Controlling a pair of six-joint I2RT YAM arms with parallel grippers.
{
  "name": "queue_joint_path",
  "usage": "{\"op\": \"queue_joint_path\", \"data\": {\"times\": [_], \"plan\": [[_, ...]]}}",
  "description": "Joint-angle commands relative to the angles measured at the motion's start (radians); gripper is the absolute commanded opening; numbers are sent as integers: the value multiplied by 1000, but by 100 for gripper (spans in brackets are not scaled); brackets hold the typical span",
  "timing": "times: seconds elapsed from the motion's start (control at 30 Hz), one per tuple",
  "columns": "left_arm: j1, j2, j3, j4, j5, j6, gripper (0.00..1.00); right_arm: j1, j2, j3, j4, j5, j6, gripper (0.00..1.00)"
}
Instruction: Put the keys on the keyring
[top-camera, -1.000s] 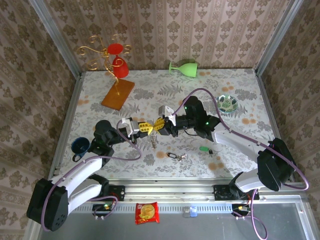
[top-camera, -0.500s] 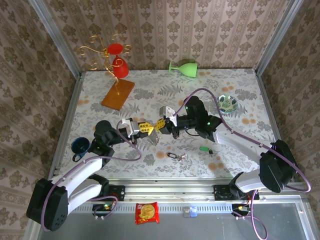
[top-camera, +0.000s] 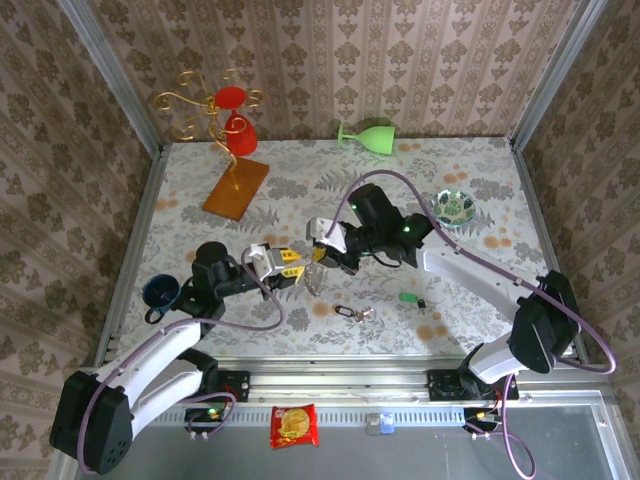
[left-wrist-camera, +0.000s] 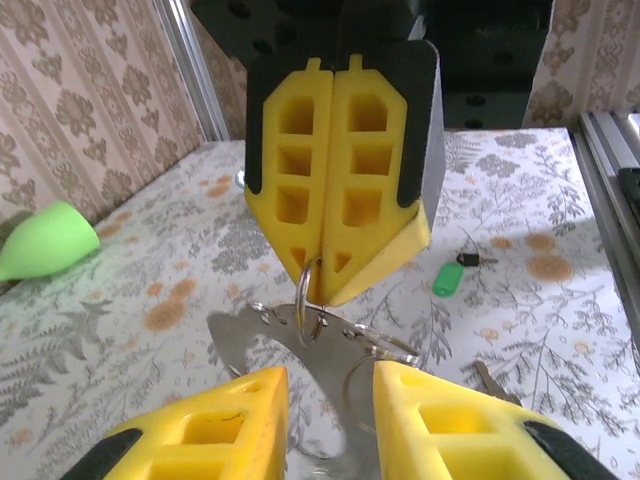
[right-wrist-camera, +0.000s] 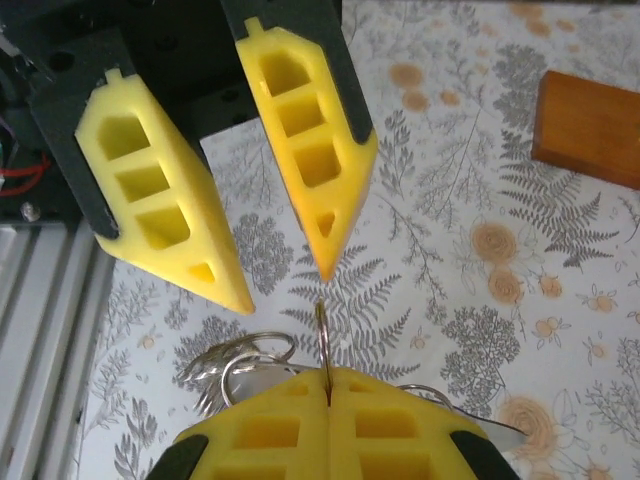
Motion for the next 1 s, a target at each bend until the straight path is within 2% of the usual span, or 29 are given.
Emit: {"op": "queue_joint_path", "data": {"times": [0.0,0.13,0.37,0.6,0.97], "plan": [[-5,11,55,-67,5,46,29,39,49,92,-214,130,-121,0],[-8,45,74,-68,12,55,28,68,83,148,-266,173,-157,0],[-9,84,100,-84,32,74,20,101,129,224,-322,202,-189,0],[-9,58,84,-104,36,68,30,102,137,221,-311,214,-185,0],[-9,73,48,-70,52,36,36,100,148,188,-271,202,-164,0]]}}
